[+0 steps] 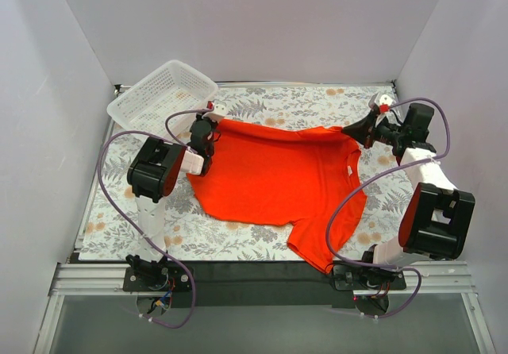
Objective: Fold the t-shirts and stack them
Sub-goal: Fold the tshirt
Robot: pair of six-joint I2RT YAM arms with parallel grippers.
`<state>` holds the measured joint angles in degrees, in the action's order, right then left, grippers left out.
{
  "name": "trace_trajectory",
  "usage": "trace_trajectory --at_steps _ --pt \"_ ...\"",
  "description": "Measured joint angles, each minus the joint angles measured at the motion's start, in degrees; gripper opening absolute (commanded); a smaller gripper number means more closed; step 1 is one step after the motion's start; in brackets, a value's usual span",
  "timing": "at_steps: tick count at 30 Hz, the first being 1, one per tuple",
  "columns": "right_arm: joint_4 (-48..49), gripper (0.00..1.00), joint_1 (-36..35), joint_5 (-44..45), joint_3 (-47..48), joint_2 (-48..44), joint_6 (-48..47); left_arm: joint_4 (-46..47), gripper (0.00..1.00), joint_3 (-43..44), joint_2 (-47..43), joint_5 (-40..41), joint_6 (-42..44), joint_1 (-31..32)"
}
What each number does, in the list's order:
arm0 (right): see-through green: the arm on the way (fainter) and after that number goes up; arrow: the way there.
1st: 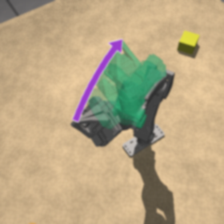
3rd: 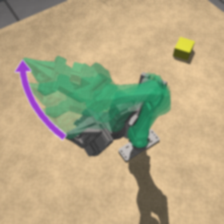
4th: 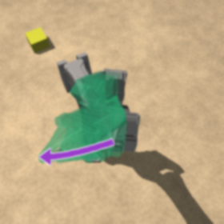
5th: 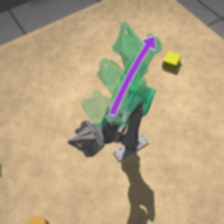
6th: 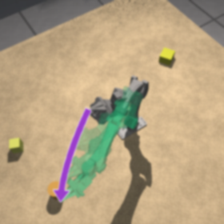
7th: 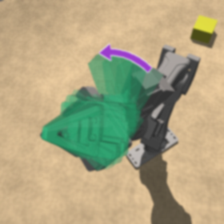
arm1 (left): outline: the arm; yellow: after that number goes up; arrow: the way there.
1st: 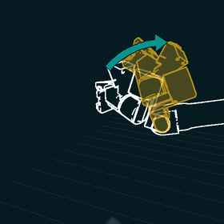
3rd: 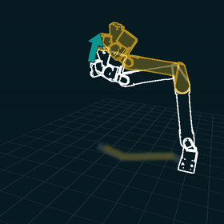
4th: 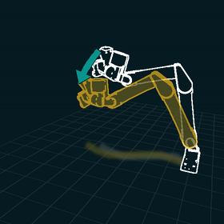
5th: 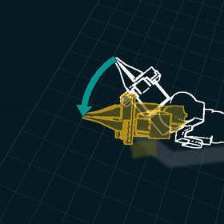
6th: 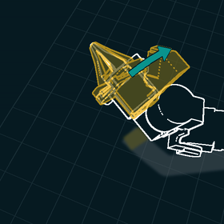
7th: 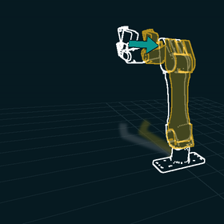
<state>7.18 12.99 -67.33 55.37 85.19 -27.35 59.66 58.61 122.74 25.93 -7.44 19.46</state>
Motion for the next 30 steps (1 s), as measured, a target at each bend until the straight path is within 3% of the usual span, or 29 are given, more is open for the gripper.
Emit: trace_trajectory --at_steps 30 --pt "-11.06 0.01 -1.97 4.42 -4.68 -4.72 -13.03 0.87 0.00 -0.20 0.81 0.70 0.63 0.02"
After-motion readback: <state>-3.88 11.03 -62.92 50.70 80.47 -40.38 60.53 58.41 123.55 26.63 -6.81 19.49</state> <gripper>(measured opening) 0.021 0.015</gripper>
